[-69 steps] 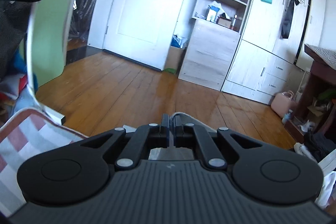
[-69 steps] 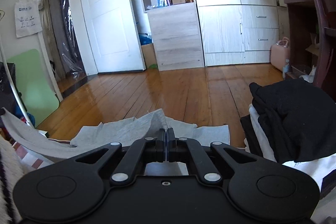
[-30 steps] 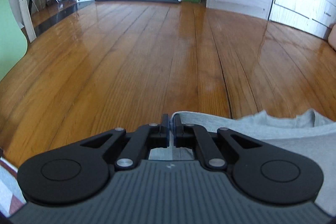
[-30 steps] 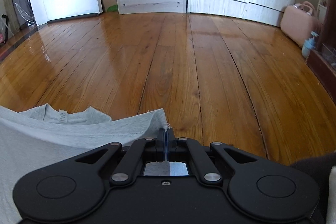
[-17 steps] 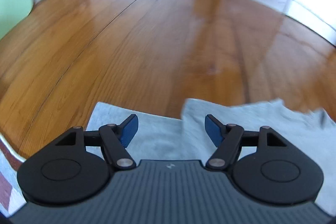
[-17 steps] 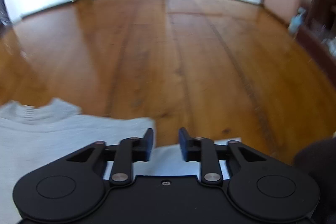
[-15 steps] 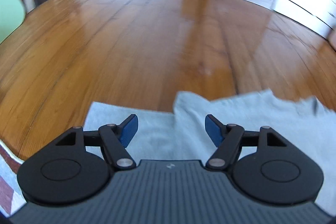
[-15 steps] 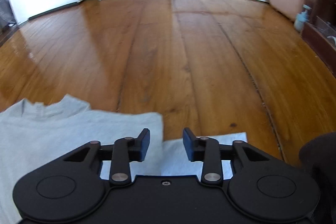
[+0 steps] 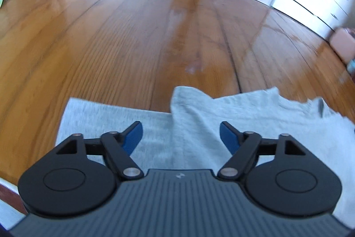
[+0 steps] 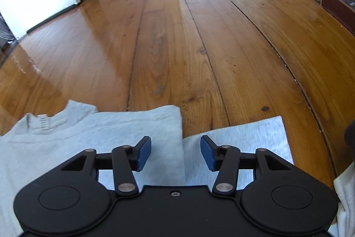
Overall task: Fold clothes
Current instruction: 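Grasp the folded shirt edge with the left gripper while the right gripper grasps it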
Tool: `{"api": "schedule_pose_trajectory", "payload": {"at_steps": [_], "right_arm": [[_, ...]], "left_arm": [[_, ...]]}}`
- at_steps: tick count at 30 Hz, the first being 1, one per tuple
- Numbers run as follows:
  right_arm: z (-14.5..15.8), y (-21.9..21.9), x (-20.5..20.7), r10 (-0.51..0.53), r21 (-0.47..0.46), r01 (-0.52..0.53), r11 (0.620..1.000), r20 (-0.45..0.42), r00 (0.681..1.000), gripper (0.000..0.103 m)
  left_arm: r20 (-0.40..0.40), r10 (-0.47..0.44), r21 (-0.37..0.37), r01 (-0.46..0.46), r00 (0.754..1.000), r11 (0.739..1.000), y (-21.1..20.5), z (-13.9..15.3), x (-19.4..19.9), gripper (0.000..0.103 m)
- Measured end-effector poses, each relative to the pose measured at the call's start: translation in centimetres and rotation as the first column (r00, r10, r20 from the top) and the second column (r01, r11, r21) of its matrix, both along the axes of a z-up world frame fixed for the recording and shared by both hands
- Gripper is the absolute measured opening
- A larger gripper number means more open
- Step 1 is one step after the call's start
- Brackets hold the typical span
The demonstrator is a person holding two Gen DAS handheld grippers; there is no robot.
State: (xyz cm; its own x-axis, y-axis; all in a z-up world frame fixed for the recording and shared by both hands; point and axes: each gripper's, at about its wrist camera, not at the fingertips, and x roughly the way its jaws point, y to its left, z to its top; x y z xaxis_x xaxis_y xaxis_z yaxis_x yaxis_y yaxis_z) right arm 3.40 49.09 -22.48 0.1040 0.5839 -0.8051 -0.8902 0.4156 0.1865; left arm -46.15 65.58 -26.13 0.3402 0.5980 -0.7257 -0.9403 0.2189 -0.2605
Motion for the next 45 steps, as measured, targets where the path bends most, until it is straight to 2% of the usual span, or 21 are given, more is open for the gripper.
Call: {"api": "schedule_pose_trajectory", "payload": {"at_steps": [3,4,5,6,7,8,9,10,11,14,20,25,29,33,38,42,45], "right_arm": [[-0.6,0.6,0.2,-0.015,0.001,0.015,1.0,-0.021,1.0,0.058],[-0.6,0.8,-0.2,0.016,0.011,-0.016,1.0,-0.008,1.0,0.059],[-0.5,1.0,-0.7,0.047,0.02,-0.047,0.999,0.006,0.999,0.059],[-0.5,1.1,-1.1,0.078,0.028,-0.078,0.997,0.02,0.997,0.049],[-0.4,1.3,-1.5,0.108,0.036,-0.11,0.993,0.034,0.994,0.033],[-0.4,1.5,-2.0,0.139,0.044,-0.141,0.989,0.048,0.989,0.028],[-0.3,1.6,-2.4,0.169,0.051,-0.172,0.984,0.063,0.984,0.017],[-0.2,1.7,-2.8,0.194,0.059,-0.198,0.978,0.078,0.978,0.013],[0.1,1.4,-3.1,0.188,0.076,-0.196,0.978,0.098,0.977,0.01],[1.1,0.5,-3.8,0.17,0.128,-0.191,0.973,0.156,0.973,0.006],[3.7,-1.3,-4.4,0.12,0.245,-0.168,0.955,0.201,0.972,0.005],[4.2,-1.2,-4.6,0.128,0.239,-0.186,0.953,0.239,0.963,0.005],[4.8,-1.6,-5.1,0.112,0.27,-0.176,0.947,0.239,0.965,0.005],[4.1,-1.1,-5.4,0.12,0.239,-0.184,0.953,0.262,0.958,0.005],[3.6,-0.8,-5.3,0.091,0.213,-0.152,0.965,0.268,0.959,0.005],[3.4,0.1,-4.8,0.054,0.159,-0.105,0.982,0.294,0.954,0.005],[3.2,0.9,-4.4,0.028,0.118,-0.068,0.991,0.315,0.949,0.005]], "left_arm": [[0.058,-0.028,-0.01,0.029,0.998,1.0,0.6,-0.5,0.2,0.077],[0.059,-0.043,-0.011,0.044,0.997,0.999,0.9,-0.6,0.4,0.077],[0.028,-0.053,-0.013,0.053,0.998,0.999,1.1,-0.8,1.0,0.077],[-0.019,-0.057,-0.005,0.057,0.998,0.998,1.2,-0.8,1.5,0.075],[-0.057,-0.066,0.004,0.066,0.996,0.998,1.2,-0.9,2.0,0.074],[-0.066,-0.087,0.018,0.088,0.994,0.996,1.0,-0.9,2.4,0.062],[-0.076,-0.108,0.032,0.111,0.991,0.993,0.8,-0.8,2.7,0.029],[-0.088,-0.125,0.046,0.129,0.988,0.991,0.6,-0.8,3.0,0.014],[-0.105,-0.13,0.058,0.137,0.986,0.989,0.4,-0.7,3.3,0.009],[-0.144,-0.128,0.099,0.143,0.981,0.985,-0.4,0.1,3.9,0.008],[-0.136,-0.137,0.159,0.158,0.981,0.974,-1.7,1.3,3.1,0.008],[-0.102,-0.084,0.176,0.102,0.991,0.979,-1.8,1.6,2.4,0.006],[-0.188,-0.098,0.189,0.134,0.977,0.973,-1.9,2.2,3.1,0.006],[-0.208,-0.104,0.178,0.142,0.973,0.974,-1.6,1.4,3.3,0.007],[-0.252,-0.163,0.335,0.244,0.954,0.91,-3.5,3.2,4.2,0.004],[-0.134,-0.129,0.373,0.17,0.983,0.912,-3.3,4.5,3.3,0.004],[-0.096,-0.074,0.376,0.105,0.993,0.92,-2.1,4.8,2.6,0.004]]}}
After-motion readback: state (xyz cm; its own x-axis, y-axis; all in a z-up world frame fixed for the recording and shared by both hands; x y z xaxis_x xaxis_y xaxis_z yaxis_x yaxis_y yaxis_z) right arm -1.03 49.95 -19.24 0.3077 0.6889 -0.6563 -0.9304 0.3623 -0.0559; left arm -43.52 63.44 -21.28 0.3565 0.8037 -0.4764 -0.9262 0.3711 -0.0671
